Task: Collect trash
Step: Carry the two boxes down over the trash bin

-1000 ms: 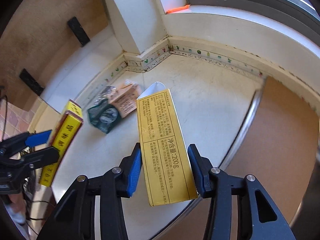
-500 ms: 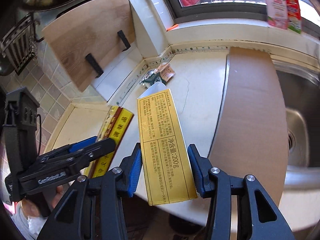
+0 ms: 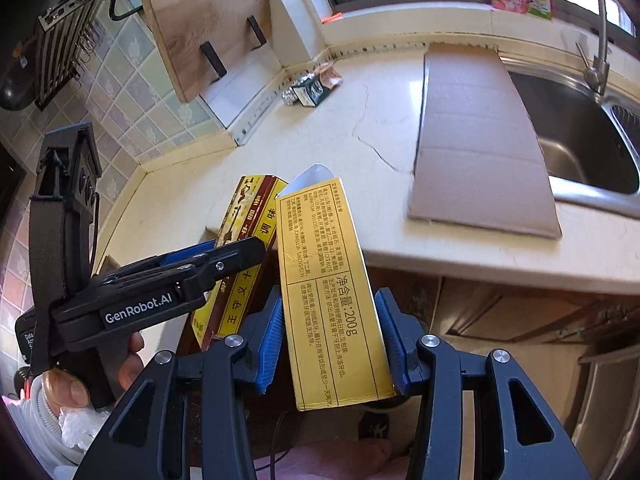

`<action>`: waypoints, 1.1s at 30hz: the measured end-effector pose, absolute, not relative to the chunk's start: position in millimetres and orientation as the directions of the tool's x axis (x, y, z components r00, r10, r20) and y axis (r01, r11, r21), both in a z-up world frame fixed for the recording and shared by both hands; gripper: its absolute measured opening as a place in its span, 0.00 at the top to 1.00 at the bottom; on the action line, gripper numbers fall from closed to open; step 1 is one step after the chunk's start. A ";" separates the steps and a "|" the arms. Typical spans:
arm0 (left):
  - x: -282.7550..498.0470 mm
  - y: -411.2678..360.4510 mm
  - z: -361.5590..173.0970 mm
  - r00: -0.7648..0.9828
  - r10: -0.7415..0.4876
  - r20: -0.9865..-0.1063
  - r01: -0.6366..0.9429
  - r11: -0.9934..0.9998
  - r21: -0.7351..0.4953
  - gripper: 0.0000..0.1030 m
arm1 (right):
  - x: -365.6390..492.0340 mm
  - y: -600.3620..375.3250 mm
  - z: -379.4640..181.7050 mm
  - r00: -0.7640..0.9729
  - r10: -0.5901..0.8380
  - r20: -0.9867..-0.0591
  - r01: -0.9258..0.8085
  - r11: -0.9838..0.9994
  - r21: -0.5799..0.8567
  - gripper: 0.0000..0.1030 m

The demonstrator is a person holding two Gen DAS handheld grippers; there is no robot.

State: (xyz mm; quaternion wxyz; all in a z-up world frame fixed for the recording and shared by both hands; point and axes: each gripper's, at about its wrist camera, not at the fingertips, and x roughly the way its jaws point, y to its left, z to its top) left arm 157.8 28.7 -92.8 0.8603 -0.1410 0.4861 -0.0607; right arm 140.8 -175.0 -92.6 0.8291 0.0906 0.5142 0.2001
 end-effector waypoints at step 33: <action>109.7 -21.2 -402.2 0.240 -0.180 -0.954 -0.238 0.942 -0.237 0.42 | 83.3 -240.0 -410.0 0.146 0.427 -0.892 0.054 0.897 0.438 0.57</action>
